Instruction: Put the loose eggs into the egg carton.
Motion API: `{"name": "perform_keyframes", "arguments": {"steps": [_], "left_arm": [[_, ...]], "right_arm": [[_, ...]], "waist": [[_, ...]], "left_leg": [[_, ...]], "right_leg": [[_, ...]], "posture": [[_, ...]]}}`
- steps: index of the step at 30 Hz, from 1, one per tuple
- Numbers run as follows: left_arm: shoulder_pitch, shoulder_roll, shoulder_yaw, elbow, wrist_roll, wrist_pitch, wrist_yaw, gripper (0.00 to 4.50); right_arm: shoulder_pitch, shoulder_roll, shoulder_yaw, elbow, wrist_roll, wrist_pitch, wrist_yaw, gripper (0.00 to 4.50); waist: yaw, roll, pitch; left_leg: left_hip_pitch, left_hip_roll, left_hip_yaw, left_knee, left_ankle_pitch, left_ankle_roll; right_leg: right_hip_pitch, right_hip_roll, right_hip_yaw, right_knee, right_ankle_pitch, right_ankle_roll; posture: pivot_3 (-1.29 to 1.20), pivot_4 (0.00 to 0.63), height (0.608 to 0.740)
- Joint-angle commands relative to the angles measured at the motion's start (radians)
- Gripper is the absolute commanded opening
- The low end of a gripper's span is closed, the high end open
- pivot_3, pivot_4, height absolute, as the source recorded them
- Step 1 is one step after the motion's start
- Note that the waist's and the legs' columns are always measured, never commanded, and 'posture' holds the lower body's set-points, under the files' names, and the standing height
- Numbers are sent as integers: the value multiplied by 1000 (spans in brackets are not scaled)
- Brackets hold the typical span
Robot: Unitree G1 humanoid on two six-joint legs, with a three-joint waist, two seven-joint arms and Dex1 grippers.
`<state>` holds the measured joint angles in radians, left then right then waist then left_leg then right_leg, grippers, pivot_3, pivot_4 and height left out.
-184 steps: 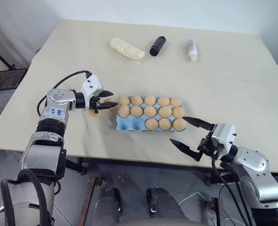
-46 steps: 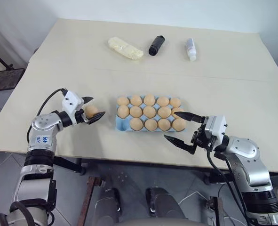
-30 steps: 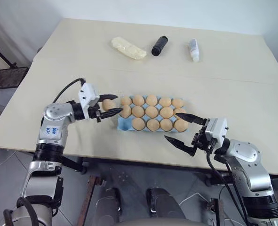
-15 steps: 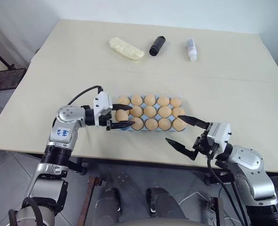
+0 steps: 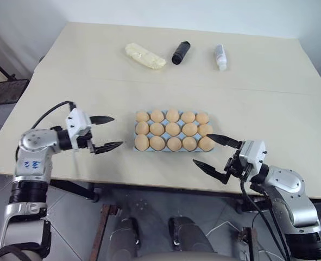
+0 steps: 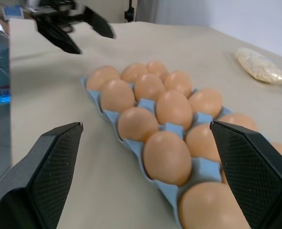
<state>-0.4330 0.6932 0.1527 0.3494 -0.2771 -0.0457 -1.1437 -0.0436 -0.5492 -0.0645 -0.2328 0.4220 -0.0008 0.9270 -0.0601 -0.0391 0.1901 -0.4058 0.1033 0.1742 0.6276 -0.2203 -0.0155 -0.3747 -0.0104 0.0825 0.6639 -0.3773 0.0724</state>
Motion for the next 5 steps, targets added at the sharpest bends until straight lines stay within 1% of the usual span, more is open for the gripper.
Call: {"name": "perform_keyframes", "arguments": {"steps": [1,5], "left_arm": [[36,20,38,-12,-8,-10,42,4480],[53,-26,26,-112,-15,23,126,4480]], "right_arm": [[-24,-16,-37,26,14,-28,18,4500],[-52,-26,-52,86,7,-35,38,4500]], "waist": [[1,0,0],[7,0,0]], "left_leg": [[0,0,0,0,0,0],[0,0,-1,0,-1,2]], "right_leg": [[0,0,0,0,0,0],[0,-1,-1,0,0,0]], "posture": [[0,150,740],[0,150,740]]}}
